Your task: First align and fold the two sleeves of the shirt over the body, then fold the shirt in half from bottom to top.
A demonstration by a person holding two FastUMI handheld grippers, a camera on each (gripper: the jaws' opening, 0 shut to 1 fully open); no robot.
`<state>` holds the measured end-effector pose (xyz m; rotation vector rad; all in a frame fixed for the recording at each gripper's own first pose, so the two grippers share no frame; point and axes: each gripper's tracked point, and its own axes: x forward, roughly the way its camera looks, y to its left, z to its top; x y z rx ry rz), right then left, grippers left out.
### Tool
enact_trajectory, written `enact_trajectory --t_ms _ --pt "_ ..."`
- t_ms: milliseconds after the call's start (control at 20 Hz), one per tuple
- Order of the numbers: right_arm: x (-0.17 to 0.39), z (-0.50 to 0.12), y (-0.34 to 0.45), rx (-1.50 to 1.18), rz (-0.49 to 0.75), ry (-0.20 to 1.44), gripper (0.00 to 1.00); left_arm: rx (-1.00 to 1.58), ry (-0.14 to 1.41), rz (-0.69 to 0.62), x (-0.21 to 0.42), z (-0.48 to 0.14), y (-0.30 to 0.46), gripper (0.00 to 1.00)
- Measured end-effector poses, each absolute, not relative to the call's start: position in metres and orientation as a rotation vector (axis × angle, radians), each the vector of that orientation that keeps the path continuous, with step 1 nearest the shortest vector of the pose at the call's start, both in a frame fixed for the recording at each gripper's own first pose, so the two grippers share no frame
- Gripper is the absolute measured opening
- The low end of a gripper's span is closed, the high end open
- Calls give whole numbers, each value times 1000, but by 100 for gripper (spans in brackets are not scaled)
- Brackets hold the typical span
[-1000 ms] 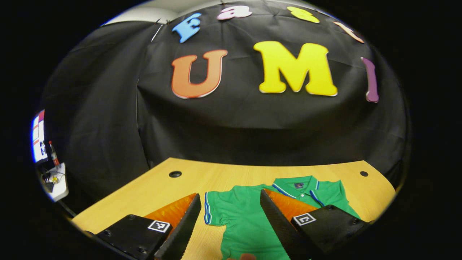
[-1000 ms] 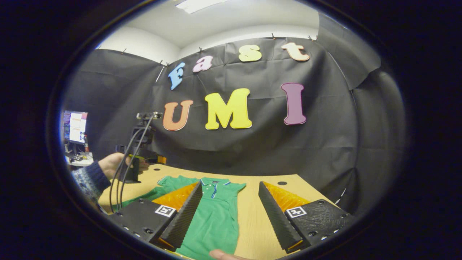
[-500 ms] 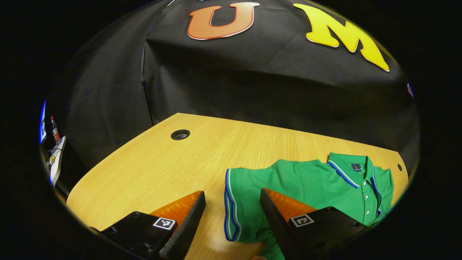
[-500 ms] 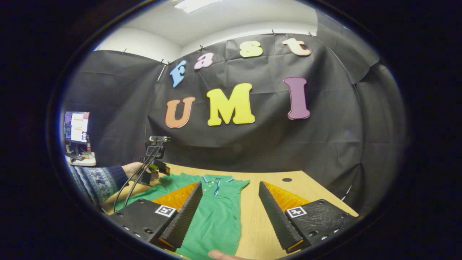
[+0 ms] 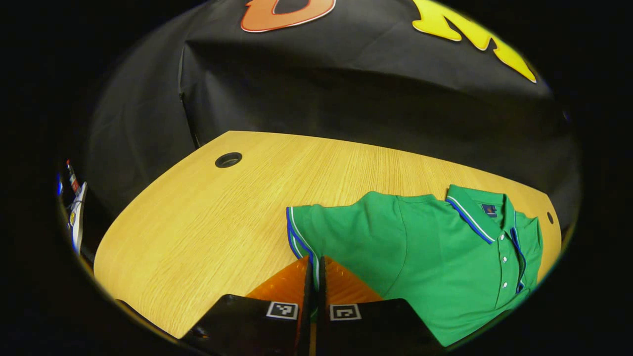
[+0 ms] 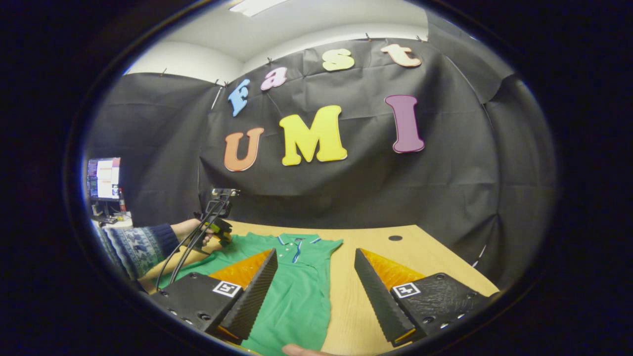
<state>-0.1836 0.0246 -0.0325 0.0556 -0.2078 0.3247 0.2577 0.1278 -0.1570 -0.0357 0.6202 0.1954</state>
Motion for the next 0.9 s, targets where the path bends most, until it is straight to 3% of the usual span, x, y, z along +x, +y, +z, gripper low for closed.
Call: enact_trajectory --t_ms 350,600,700,850,900 --pt "-178 -36 16 79 315 -183 96 73 534 170 260 -98 90 9" --pt "-176 -37 7 68 285 -185 96 110 537 93 260 -89 29 10" --pt "-177 -38 2 65 273 -179 95 118 531 94 256 -87 14 18" --pt "-182 -38 -4 64 258 -182 95 121 488 54 251 -76 -7 69" --pt "-185 -36 -4 66 258 -185 96 124 476 56 246 -71 -9 76"
